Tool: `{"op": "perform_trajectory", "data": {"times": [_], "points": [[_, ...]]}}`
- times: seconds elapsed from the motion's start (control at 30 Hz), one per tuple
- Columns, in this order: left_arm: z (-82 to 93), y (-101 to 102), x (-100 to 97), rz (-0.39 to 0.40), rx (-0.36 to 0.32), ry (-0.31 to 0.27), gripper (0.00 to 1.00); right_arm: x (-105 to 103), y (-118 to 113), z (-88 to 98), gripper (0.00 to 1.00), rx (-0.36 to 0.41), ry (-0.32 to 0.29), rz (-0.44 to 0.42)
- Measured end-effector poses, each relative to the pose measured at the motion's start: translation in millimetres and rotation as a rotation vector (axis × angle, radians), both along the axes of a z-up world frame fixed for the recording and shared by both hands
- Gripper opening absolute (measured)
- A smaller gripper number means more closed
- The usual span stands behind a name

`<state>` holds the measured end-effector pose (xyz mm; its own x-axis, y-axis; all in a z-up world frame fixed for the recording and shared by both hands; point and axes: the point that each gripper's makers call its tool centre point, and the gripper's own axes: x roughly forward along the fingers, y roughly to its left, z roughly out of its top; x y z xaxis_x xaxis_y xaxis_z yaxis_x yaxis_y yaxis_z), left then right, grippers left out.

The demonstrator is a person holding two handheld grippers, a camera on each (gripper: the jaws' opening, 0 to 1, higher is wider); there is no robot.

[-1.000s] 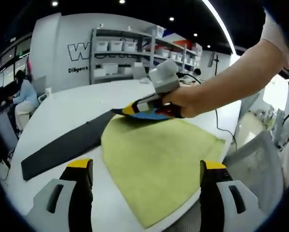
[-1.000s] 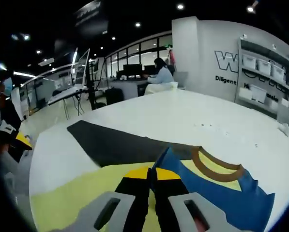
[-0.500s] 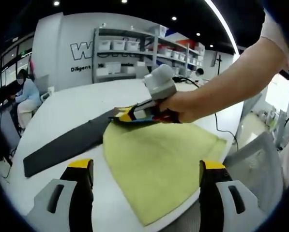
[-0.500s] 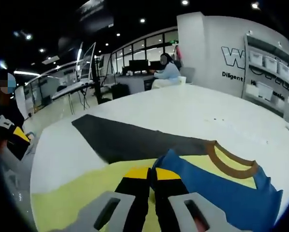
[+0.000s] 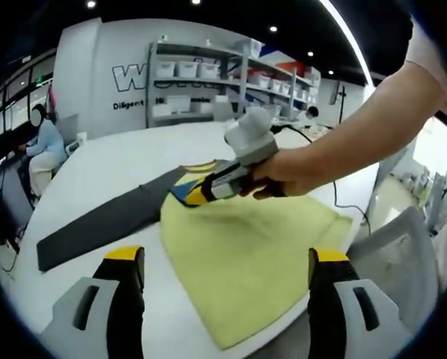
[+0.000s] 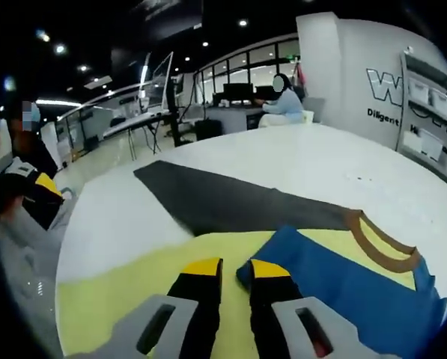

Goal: Fold the garment on the visible template until the final outline fits inside the template.

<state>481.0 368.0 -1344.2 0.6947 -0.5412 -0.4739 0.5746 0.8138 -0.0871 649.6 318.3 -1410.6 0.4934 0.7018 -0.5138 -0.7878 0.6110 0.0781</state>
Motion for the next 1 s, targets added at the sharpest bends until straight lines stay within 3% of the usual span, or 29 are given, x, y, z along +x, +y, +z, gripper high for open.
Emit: {"op": "perform_trajectory", "data": {"times": [0.27, 0.6, 0.8, 0.9, 1.0], "points": [[-5.6, 23.8, 19.4, 0.074, -0.039, 0.026, 0.89, -3.9, -22.7, 20.5, 0.12, 0.046, -0.033, -0.017], [-21.7, 111.5, 67.8, 0.301, -0.063, 0.082, 0.83, -15.0, -48.6, 37.7, 0.2, 0.044, -0.078, -0.018], [-32.6, 159.4, 93.7, 0.441, -0.126, 0.115, 0.8, -25.3, -61.8, 44.7, 0.21, 0.038, -0.095, -0.02], [-42.0, 178.0, 100.4, 0.475, -0.117, 0.123, 0.77, -31.0, -68.1, 48.0, 0.21, 0.029, -0.102, -0.018], [-52.9, 200.5, 103.2, 0.56, -0.145, 0.144, 0.75, -34.6, -73.4, 51.7, 0.21, 0.022, -0.111, -0.013]]}}
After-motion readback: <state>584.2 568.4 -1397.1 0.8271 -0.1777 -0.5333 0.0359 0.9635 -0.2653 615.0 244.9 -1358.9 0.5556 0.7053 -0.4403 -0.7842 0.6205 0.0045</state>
